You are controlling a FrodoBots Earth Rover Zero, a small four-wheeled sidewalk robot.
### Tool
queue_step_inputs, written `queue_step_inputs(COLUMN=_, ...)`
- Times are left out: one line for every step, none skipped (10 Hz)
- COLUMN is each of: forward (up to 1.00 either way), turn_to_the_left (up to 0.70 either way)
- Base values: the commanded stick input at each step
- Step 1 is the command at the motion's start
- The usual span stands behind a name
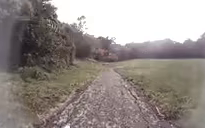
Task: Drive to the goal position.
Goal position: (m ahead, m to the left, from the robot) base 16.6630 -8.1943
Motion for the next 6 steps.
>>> queue_step_inputs(forward=0.85, turn_to_the_left=0.0)
queue_step_inputs(forward=0.85, turn_to_the_left=0.0)
queue_step_inputs(forward=0.85, turn_to_the_left=-0.05)
queue_step_inputs(forward=0.85, turn_to_the_left=-0.15)
queue_step_inputs(forward=0.85, turn_to_the_left=-0.11)
queue_step_inputs(forward=0.85, turn_to_the_left=0.0)
